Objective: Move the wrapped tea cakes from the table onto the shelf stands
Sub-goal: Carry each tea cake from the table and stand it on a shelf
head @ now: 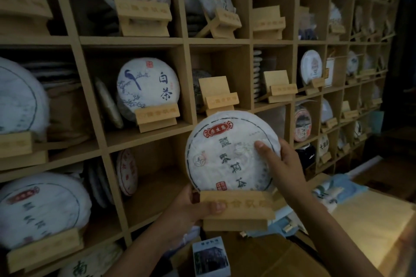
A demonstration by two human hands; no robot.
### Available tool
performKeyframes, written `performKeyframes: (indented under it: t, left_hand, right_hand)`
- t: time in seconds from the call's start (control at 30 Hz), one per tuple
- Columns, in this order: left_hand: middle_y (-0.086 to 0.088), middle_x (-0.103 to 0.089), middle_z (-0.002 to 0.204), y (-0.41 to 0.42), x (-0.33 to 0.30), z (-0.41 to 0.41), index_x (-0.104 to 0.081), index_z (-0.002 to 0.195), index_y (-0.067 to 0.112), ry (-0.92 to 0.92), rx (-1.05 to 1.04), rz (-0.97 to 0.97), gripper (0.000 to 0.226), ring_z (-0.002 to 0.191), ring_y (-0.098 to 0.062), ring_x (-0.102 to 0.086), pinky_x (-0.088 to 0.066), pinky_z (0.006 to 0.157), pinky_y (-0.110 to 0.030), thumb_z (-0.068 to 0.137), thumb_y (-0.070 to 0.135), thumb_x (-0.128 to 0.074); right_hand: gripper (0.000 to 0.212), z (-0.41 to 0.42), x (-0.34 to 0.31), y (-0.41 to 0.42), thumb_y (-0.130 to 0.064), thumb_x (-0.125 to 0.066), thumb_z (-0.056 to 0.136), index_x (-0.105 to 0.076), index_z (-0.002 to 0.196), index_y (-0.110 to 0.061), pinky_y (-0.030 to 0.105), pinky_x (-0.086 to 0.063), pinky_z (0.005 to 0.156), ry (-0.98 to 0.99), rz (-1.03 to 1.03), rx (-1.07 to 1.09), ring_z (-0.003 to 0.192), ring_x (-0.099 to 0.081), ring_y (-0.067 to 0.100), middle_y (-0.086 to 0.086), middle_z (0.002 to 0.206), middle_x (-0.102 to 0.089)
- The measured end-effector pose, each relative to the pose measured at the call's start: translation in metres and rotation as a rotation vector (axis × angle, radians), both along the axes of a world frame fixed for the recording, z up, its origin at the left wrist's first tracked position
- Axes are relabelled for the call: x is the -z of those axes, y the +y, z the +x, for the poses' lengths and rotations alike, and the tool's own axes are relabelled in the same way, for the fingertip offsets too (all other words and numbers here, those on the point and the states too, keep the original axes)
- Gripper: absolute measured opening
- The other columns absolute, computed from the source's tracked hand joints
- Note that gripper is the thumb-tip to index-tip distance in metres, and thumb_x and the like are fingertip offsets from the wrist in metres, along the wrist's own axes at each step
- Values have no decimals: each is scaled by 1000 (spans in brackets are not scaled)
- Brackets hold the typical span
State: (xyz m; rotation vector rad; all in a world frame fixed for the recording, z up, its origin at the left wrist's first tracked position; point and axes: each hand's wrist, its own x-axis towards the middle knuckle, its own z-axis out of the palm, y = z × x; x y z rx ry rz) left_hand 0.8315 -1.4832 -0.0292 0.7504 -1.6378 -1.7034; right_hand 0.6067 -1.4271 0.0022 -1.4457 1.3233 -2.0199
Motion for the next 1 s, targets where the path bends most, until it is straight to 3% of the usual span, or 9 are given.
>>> performKeyframes:
  t: [0.1,0.17,0.27,0.4,0.57,0.7,0.8,0.9,1.0]
  left_hand:
    - [1,-76,108,-3,3,5,-55,124,25,-6,-31,-5,91,98,-18,-72,-59,69,-27,45,18,-99]
    - [-1,-73,116,-5,6,9,-55,127,26,-21,-75,-12,93,104,-21,-70,-58,73,-31,44,23,-97]
    - [4,-76,107,-11,13,18,-55,124,27,-23,-111,0,86,94,-14,-73,-57,65,-26,48,20,-96]
    - [13,-77,94,-21,22,32,-54,121,27,-49,-152,-3,74,83,-6,-73,-56,60,-23,55,20,-86]
    - [3,-75,106,-37,32,45,-55,125,23,-55,-235,10,80,88,-9,-73,-57,61,-24,52,25,-88]
    - [11,-76,101,-52,43,55,-55,122,27,-65,-270,-1,84,89,-7,-73,-57,63,-23,48,31,-95]
    - [10,-74,109,-65,54,64,-55,125,32,-80,-312,5,85,96,-10,-72,-58,67,-26,49,36,-93]
    - [7,-74,113,-78,66,73,-57,123,35,-106,-337,20,77,100,-13,-71,-59,71,-29,55,31,-92]
    - [13,-74,109,-93,79,81,-56,122,38,-114,-370,61,73,97,-10,-72,-59,72,-29,60,24,-93]
  right_hand:
    - [43,0,4,-9,-57,-63,82,-67,110,-25,38,-59,81,138,70,173,103,-66,23,6,110,-68]
    - [45,5,7,-15,-56,-62,81,-67,114,-25,28,-60,74,61,91,33,99,-70,18,-1,106,-74]
    - [36,19,14,-28,-48,-60,86,-67,116,-29,20,-59,65,-74,130,-221,92,-74,10,-10,102,-77]
    - [43,35,19,-49,-47,-60,88,-63,124,-24,31,-62,75,-115,180,-256,97,-73,14,1,111,-75]
    - [42,49,20,-73,-44,-59,92,-59,127,-21,41,-60,85,-107,216,-293,104,-71,19,4,117,-72]
    - [27,51,27,-91,-42,-61,92,-63,115,-28,22,-59,67,-157,274,-331,88,-73,7,-6,104,-74]
    - [21,49,42,-107,-41,-61,92,-64,109,-28,30,-59,74,-146,399,-374,97,-70,16,-5,108,-72]
    - [12,52,62,-125,-31,-60,95,-65,104,-25,23,-58,60,-168,468,-432,87,-73,14,-4,102,-73]
    - [13,62,81,-147,-27,-62,95,-68,106,-24,22,-58,60,-158,475,-435,83,-74,7,-8,96,-76]
